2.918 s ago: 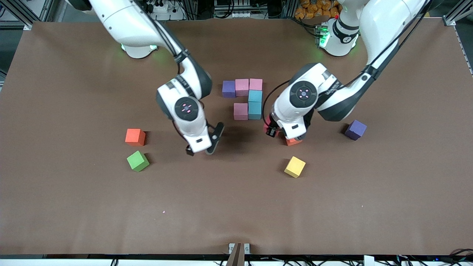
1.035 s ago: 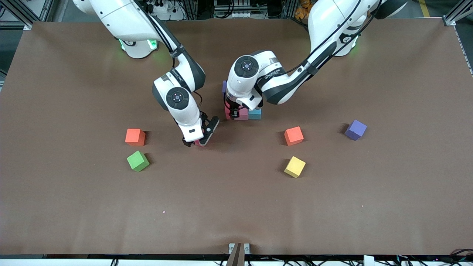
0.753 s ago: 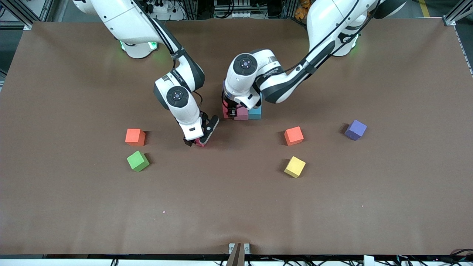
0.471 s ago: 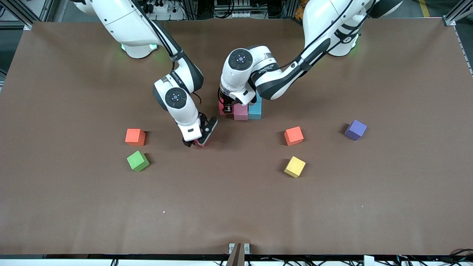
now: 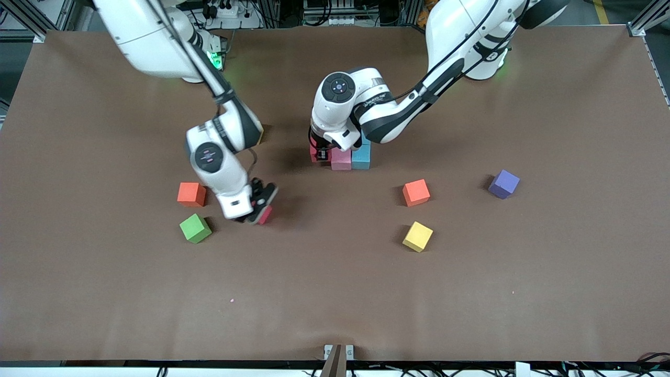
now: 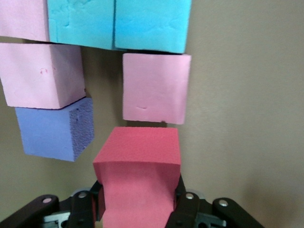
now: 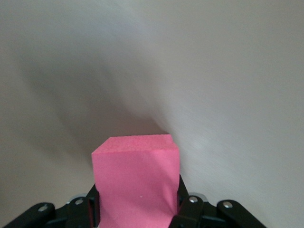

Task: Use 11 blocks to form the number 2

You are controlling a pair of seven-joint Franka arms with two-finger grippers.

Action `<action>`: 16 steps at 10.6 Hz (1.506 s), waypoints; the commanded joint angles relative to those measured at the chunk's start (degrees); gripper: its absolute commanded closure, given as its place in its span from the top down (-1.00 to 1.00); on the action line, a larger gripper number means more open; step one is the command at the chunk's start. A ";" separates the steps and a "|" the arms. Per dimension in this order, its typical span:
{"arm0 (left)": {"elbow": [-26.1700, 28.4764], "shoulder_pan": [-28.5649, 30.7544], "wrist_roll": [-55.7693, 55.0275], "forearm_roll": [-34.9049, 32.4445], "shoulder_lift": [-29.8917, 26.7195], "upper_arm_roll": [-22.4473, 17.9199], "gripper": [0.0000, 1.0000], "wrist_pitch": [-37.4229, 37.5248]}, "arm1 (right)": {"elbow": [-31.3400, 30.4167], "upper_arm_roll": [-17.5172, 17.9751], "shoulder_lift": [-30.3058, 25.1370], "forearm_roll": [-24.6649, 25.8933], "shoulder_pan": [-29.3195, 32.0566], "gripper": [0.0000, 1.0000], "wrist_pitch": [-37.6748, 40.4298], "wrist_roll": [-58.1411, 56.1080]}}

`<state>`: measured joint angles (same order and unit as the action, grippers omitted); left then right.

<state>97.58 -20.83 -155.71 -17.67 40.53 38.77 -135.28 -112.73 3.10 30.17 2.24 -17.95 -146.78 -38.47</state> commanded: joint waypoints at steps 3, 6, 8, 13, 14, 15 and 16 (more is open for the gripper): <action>-0.63 -1.32 -2.23 -1.49 0.77 -0.36 0.01 -0.60 | 3.20 1.03 -2.13 -0.48 4.94 -0.24 6.82 -6.79; -0.54 -1.32 -1.53 -1.58 1.12 -0.36 0.01 -0.60 | 6.99 1.03 -2.30 -0.74 4.94 -0.24 11.86 -6.79; -0.63 -1.32 -1.53 -3.06 1.91 -0.36 0.01 -0.95 | 8.75 1.12 -2.31 -0.83 4.68 -0.24 14.40 -6.36; -0.63 -1.23 -1.44 -3.95 2.71 -0.36 0.01 -1.74 | 9.11 1.12 -2.22 -0.92 4.24 -0.24 14.94 -6.09; -0.63 -1.23 -1.44 -3.95 2.71 -0.45 0.01 -2.18 | 9.11 1.12 -2.22 -0.92 4.15 -0.24 14.94 -6.09; -0.63 -1.23 -1.44 -4.13 2.97 -0.45 0.01 -2.53 | 9.02 1.12 -2.22 -0.92 4.15 -0.24 14.94 -6.09; -0.63 -1.23 -1.44 -4.13 3.06 -0.45 0.01 -2.53 | 8.94 1.12 -2.22 -0.92 4.15 -0.24 14.94 -6.09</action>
<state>97.55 -21.51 -155.46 -20.02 43.13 38.63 -137.10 -103.73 4.00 28.56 2.20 -13.84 -132.78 -44.24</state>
